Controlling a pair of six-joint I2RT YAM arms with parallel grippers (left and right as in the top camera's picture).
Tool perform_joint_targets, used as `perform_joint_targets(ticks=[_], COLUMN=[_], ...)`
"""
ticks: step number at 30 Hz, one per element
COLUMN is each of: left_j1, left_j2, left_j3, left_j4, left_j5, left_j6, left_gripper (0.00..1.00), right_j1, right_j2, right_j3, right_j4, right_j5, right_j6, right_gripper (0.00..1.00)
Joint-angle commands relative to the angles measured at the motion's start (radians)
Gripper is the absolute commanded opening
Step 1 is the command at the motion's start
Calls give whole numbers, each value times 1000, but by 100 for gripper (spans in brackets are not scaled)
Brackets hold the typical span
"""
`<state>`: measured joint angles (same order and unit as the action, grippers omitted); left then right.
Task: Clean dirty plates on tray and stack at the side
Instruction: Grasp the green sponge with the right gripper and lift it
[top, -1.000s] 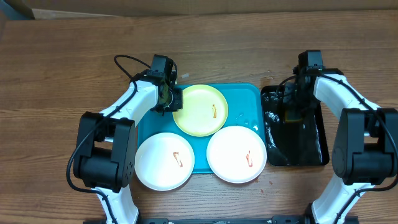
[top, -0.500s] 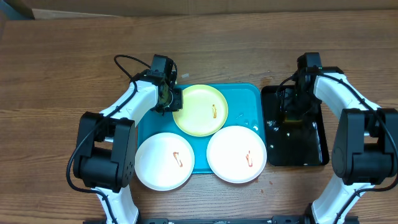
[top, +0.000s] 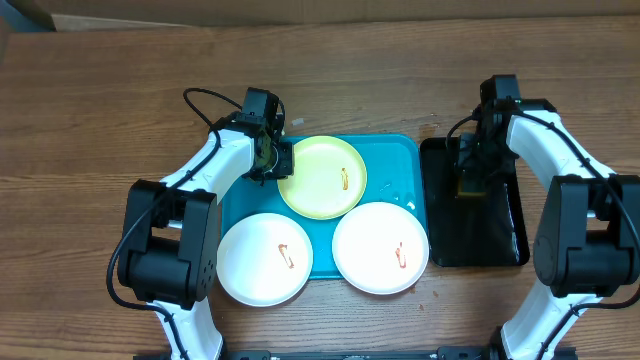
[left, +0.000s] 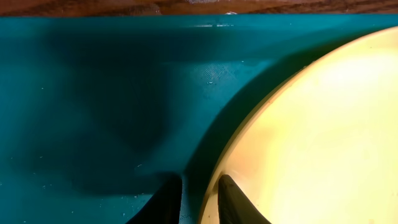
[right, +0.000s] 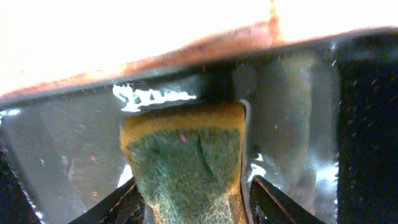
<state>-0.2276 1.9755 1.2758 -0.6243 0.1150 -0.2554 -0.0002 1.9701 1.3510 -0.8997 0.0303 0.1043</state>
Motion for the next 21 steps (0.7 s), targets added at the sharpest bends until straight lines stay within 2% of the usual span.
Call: perform_joint_targets(ticks=[1, 8, 21], left_j1=[-1, -1, -1], left_j2=[12, 12, 12], left_j3=[-8, -8, -8], left_j4=[-3, -3, -3], left_j5=[-14, -14, -14], left_j6=[-2, -2, -2], left_gripper=[23, 23, 24], right_j1=[-1, 0, 0], right_j2=[-12, -12, -12], right_j3=[26, 1, -10], right_j4=[3, -6, -38], right_j5=[14, 13, 13], right_j6=[0, 1, 2], right_gripper=[55, 55, 45])
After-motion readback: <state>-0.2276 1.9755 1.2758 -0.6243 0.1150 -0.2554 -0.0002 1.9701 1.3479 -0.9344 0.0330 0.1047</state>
